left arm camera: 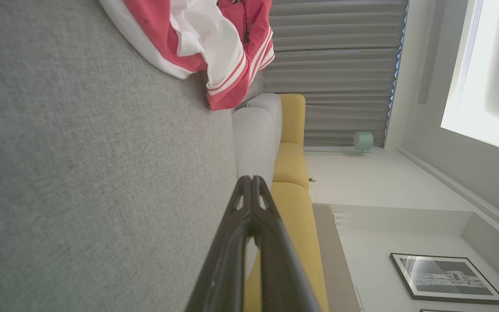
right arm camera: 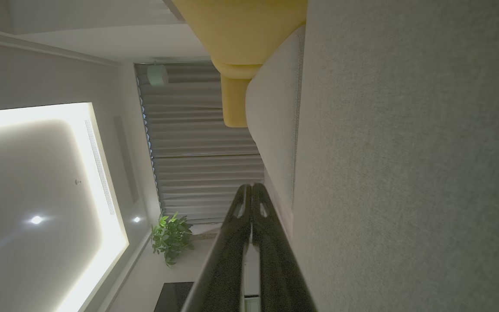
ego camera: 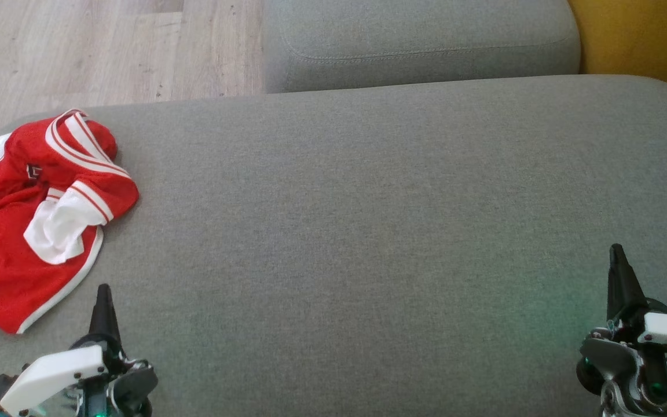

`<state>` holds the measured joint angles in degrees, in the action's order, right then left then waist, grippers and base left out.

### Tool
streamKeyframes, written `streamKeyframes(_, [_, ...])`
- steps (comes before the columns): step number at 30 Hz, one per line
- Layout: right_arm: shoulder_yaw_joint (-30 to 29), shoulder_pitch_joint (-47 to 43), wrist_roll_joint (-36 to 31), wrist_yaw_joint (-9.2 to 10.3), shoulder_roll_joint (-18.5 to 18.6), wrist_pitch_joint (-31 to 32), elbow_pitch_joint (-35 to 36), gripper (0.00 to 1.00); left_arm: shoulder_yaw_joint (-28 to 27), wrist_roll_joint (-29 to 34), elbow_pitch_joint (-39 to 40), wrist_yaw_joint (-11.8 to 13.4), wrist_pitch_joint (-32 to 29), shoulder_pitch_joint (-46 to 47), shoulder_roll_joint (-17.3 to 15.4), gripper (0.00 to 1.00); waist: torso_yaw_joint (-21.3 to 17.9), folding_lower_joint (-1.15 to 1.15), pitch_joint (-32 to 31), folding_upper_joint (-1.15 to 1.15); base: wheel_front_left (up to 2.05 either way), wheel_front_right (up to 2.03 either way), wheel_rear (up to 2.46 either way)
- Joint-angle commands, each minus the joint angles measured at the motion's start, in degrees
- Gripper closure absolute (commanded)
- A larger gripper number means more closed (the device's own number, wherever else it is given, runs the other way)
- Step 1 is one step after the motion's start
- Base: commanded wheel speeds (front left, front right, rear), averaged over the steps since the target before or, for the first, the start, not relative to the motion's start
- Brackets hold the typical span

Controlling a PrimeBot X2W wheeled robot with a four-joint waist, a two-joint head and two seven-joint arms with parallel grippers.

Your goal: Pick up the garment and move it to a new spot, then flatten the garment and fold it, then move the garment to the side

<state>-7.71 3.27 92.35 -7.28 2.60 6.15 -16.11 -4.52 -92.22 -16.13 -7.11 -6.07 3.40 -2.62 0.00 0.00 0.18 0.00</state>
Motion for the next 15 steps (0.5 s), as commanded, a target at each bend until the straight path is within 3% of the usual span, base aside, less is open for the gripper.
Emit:
streamKeyframes(1, [1.21, 2.92, -0.16, -0.21, 0.28, 0.33, 2.09, 1.0, -1.98, 0.03, 2.11, -0.37, -0.4, 2.78, -0.26, 1.0, 0.0, 0.0, 0.0, 0.0, 0.0, 0.0, 0.0])
streamKeyframes(15, [1.21, 2.92, -0.16, -0.21, 0.28, 0.32, 2.09, 1.0, -1.98, 0.03, 2.11, -0.37, -0.4, 2.78, -0.26, 1.0, 0.0, 0.0, 0.0, 0.0, 0.0, 0.0, 0.0])
